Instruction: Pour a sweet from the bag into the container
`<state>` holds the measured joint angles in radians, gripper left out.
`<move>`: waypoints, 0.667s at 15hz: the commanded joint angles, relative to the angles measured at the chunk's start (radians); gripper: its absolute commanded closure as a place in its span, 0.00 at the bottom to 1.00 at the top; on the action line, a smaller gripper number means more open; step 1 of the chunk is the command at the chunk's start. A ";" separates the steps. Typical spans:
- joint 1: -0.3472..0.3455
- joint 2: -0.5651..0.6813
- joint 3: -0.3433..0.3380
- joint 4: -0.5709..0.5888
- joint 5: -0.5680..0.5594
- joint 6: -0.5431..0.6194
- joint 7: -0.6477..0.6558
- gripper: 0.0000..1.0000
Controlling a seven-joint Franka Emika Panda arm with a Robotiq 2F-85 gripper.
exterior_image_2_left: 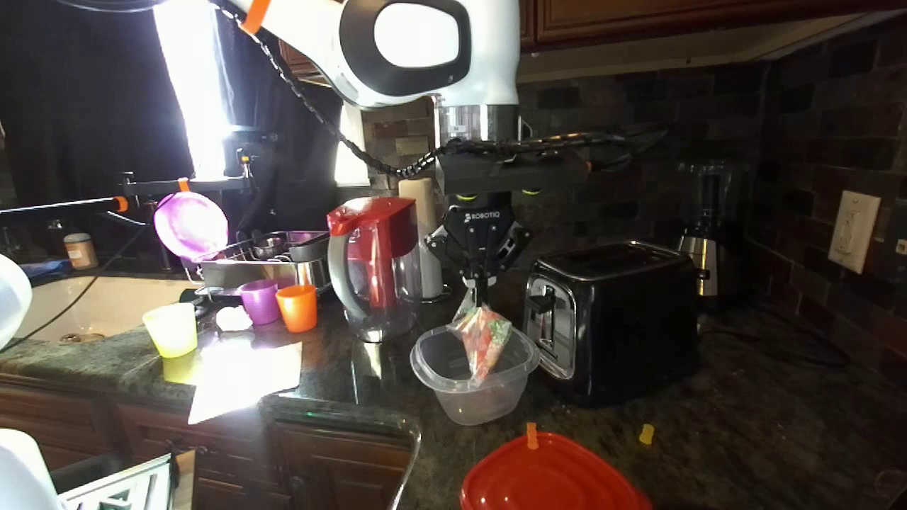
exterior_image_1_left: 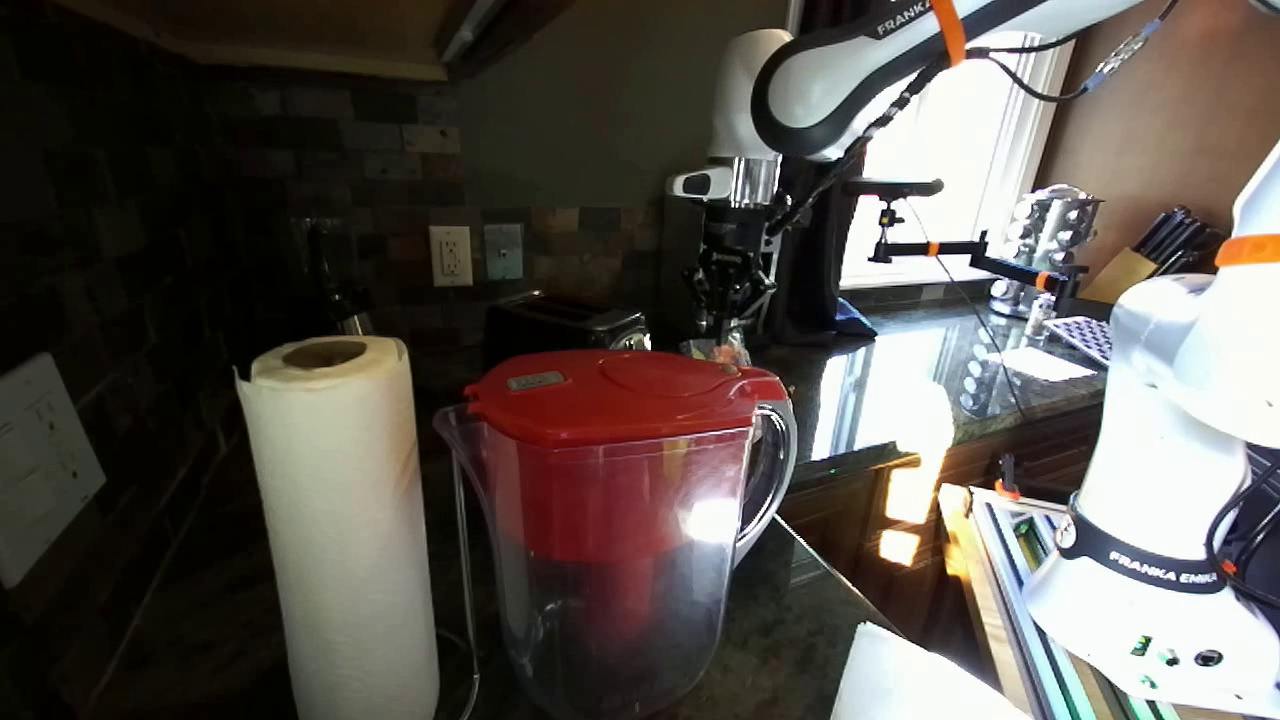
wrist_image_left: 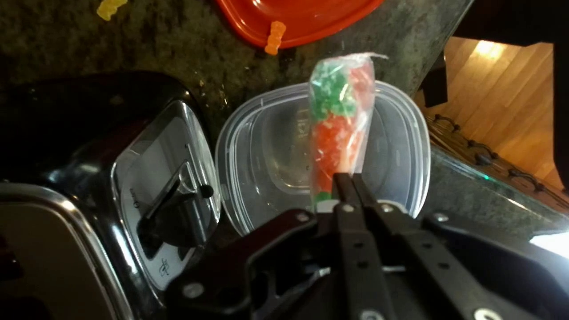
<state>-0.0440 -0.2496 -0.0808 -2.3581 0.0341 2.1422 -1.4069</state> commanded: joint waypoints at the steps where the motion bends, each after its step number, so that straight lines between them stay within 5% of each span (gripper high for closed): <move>1: 0.020 -0.020 0.017 -0.090 -0.074 0.123 0.054 1.00; 10: 0.041 -0.048 0.034 -0.188 -0.162 0.317 0.163 1.00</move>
<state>-0.0106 -0.2478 -0.0453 -2.5020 -0.0947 2.4179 -1.2915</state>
